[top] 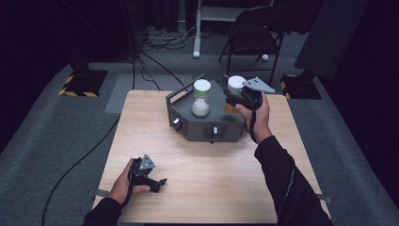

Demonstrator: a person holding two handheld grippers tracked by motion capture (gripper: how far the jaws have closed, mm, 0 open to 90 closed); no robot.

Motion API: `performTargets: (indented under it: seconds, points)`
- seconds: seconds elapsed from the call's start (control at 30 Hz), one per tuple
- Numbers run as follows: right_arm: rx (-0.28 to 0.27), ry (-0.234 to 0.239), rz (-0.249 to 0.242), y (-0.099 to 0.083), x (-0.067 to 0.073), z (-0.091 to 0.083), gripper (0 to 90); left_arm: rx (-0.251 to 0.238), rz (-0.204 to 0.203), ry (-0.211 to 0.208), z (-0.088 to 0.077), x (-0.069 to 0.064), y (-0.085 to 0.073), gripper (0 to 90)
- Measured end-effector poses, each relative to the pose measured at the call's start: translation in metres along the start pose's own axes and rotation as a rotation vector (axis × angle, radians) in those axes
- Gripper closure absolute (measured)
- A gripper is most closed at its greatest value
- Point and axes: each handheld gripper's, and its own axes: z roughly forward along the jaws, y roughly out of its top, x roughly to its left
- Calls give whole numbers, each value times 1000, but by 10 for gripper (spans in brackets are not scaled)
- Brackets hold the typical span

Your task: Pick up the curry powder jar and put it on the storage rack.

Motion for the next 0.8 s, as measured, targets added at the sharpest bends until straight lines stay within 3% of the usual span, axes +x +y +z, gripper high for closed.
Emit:
performTargets:
  seconds: [0.8]
  points:
    - [47, -24, 14, -13, 2, 21, 331, -1, 4, -3, 0, 1, 0, 3]
